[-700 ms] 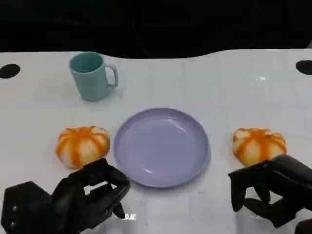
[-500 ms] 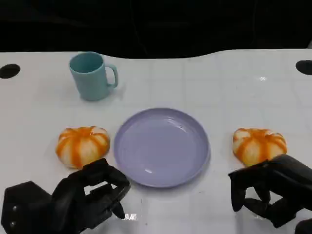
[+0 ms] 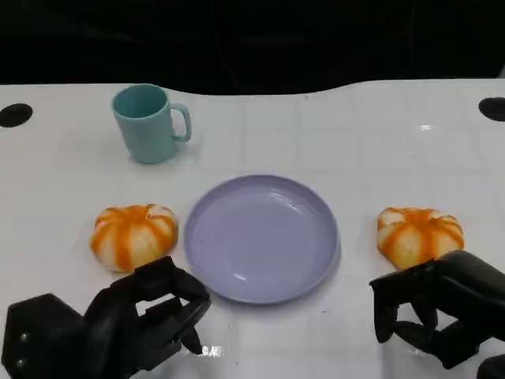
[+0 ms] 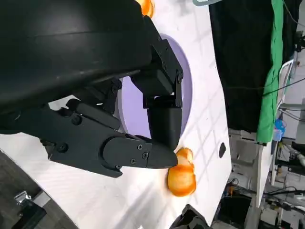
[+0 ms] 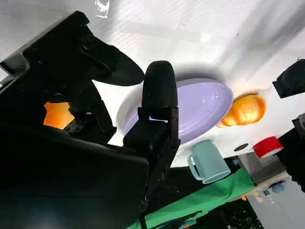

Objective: Grasp the bread from the table and place it into the plate.

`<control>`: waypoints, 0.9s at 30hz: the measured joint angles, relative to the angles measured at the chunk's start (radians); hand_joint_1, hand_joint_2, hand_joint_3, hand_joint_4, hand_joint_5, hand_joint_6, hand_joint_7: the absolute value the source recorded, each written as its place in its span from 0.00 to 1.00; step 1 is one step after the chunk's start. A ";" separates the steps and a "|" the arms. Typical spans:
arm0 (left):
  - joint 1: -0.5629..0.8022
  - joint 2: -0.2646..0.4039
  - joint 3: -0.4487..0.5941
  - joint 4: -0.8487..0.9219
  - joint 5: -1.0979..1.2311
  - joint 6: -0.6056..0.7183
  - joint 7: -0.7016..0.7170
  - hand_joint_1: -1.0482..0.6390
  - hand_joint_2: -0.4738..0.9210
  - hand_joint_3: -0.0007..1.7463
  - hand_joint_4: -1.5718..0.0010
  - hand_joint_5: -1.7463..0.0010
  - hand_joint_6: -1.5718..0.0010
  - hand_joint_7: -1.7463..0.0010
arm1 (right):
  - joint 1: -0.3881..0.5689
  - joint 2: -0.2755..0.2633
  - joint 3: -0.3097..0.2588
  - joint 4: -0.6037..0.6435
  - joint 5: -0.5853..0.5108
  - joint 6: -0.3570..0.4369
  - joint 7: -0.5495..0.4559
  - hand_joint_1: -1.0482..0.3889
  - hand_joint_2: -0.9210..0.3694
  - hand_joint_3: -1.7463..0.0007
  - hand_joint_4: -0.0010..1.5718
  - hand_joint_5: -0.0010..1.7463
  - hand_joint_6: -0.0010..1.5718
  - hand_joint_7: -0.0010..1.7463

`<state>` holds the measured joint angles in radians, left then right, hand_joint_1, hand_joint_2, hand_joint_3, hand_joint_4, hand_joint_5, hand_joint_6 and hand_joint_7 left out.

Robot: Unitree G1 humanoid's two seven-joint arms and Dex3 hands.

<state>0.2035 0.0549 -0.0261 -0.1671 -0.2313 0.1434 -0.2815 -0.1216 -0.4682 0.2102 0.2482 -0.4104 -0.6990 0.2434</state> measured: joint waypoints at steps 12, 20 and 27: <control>-0.001 0.000 0.000 0.000 0.000 0.000 0.000 0.31 1.00 0.15 0.53 0.00 0.53 0.21 | 0.000 0.002 -0.039 -0.008 0.087 0.027 0.007 0.63 0.29 0.59 0.49 0.70 0.59 0.25; -0.004 0.000 0.000 0.003 0.000 -0.002 0.000 0.31 1.00 0.16 0.53 0.00 0.53 0.21 | 0.000 0.002 -0.083 -0.073 0.091 0.086 0.005 0.54 0.07 0.91 0.47 0.46 0.58 0.03; -0.006 0.000 0.000 0.003 0.000 -0.002 0.000 0.31 1.00 0.16 0.53 0.00 0.53 0.21 | -0.005 0.001 -0.114 -0.076 0.092 0.091 -0.009 0.48 0.02 0.98 0.37 0.37 0.48 0.00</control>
<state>0.1975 0.0551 -0.0257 -0.1642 -0.2310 0.1415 -0.2815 -0.1262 -0.4668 0.0967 0.1717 -0.3186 -0.6077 0.2346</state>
